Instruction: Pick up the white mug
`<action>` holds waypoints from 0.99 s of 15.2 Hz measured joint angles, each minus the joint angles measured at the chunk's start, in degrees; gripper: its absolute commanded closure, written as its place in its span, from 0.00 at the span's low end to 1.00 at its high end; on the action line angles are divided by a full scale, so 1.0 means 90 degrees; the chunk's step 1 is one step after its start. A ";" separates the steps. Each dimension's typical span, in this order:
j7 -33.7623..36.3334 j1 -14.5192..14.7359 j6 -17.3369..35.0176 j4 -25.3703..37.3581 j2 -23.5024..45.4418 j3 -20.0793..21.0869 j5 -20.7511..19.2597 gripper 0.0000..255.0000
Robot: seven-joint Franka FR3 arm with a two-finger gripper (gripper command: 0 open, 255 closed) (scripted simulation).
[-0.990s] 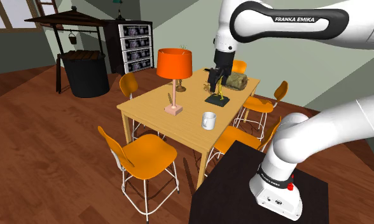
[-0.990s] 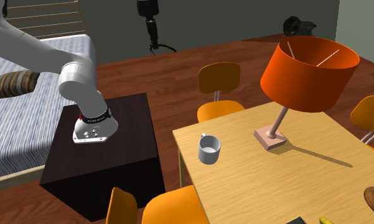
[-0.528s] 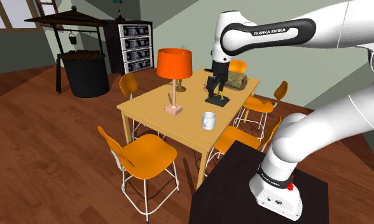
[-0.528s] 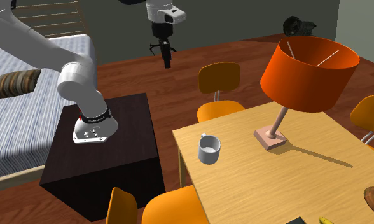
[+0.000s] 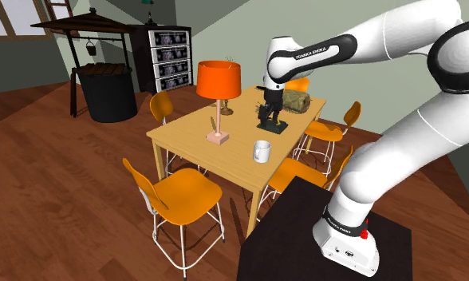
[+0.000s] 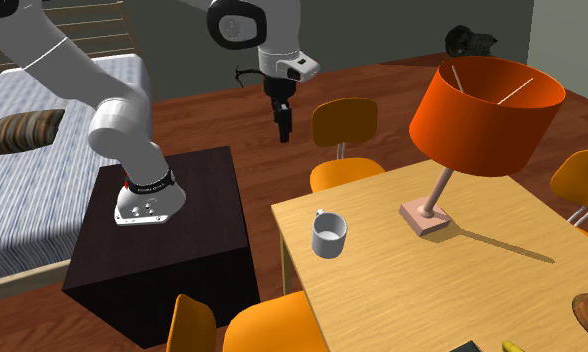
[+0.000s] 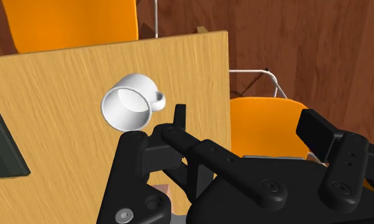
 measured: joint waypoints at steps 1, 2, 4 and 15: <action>-0.0101 -0.0026 0.0192 0.0014 0.0232 -0.0099 -0.0003 0.00; -0.0246 -0.0075 0.0302 0.0065 0.0413 -0.0220 -0.0016 0.00; -0.0449 -0.0118 0.0557 0.0183 0.0829 -0.0391 0.0017 0.00; -0.1877 -0.0486 0.1670 0.1390 0.3514 -0.1081 0.0820 0.00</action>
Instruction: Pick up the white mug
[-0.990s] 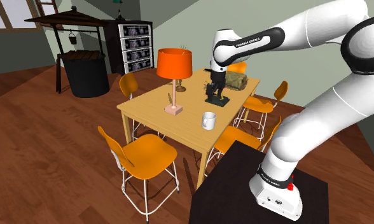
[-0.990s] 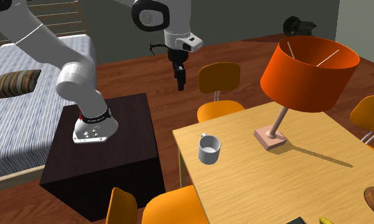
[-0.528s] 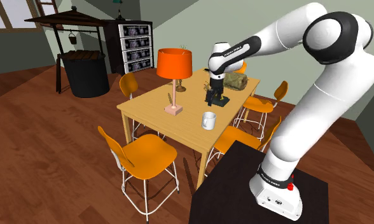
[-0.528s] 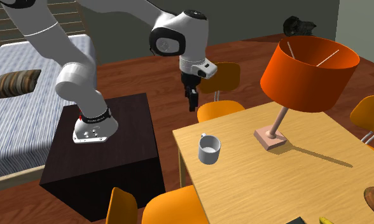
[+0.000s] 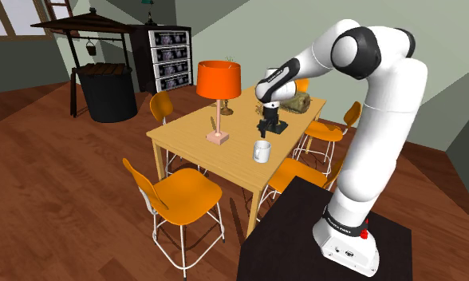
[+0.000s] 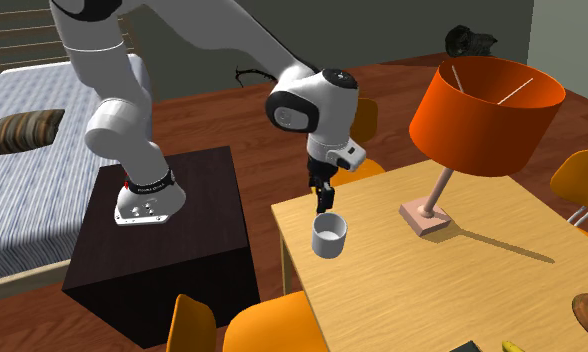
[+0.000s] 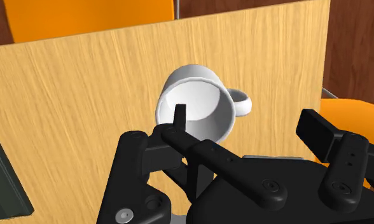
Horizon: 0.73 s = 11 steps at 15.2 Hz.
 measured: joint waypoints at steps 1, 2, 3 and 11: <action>-0.0118 -0.0054 0.0069 0.0109 0.0227 -0.0014 0.0099 0.00; -0.0263 -0.0130 0.0106 0.0277 0.0479 -0.0030 0.0208 0.00; -0.0410 -0.0215 0.0150 0.0449 0.0741 -0.0037 0.0320 0.00; -0.1035 -0.0743 0.0338 0.1531 0.2274 0.0097 0.0898 0.00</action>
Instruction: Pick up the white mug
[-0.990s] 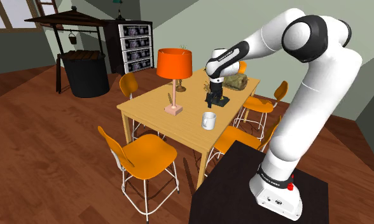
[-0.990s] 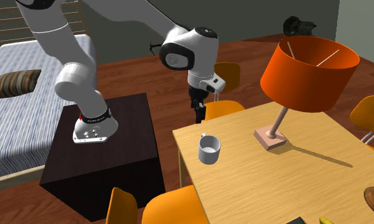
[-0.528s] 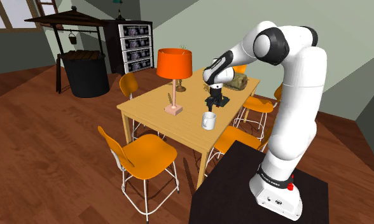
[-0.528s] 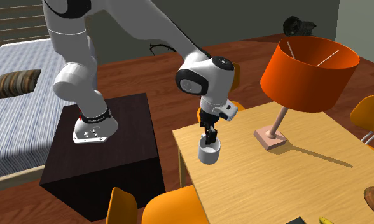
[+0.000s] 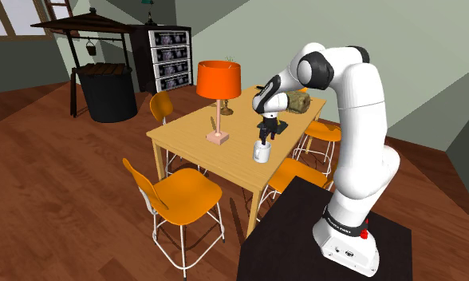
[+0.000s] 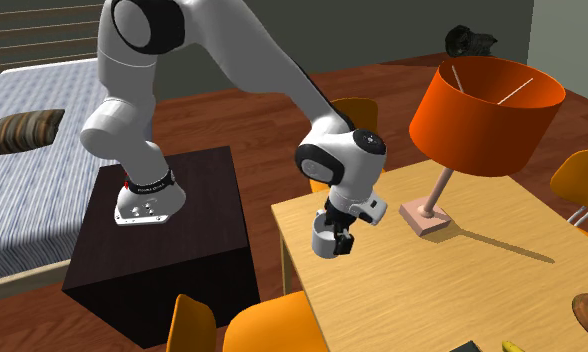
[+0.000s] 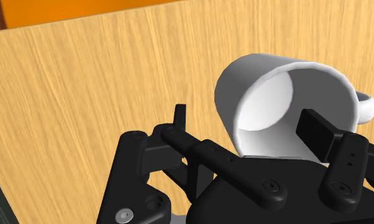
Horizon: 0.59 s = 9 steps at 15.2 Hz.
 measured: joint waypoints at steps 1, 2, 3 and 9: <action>-0.0025 -0.0025 0.0045 0.0037 0.0087 0.0019 0.0032 0.00; -0.0033 -0.0034 0.0092 0.0043 0.0144 0.0035 0.0055 0.00; -0.0047 -0.0049 0.0153 0.0054 0.0218 0.0055 0.0084 0.00; -0.0108 -0.0109 0.0371 0.0086 0.0476 0.0126 0.0184 1.00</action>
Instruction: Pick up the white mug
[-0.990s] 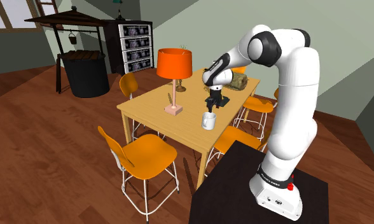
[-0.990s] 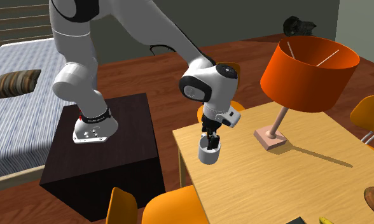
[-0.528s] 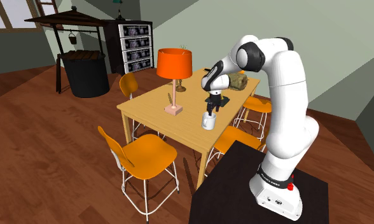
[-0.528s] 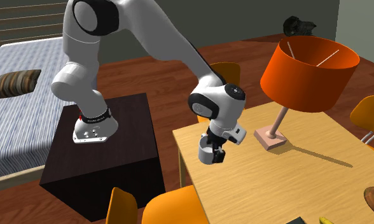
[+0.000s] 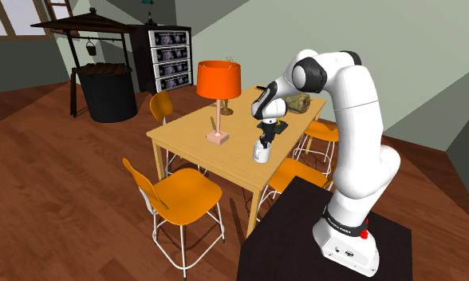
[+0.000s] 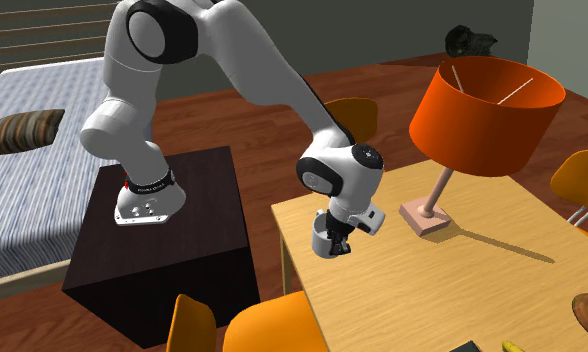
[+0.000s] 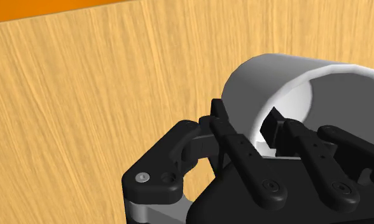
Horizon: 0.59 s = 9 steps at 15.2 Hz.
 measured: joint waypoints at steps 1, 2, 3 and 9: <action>-0.0001 -0.0001 0.0002 0.0001 0.0003 0.0001 0.0001 1.00; -0.0001 -0.0001 0.0004 0.0002 0.0004 0.0001 0.0002 1.00; -0.0001 -0.0001 0.0005 0.0002 0.0004 0.0001 0.0002 1.00; 0.0003 0.0006 -0.0017 -0.0017 -0.0035 -0.0009 -0.0012 1.00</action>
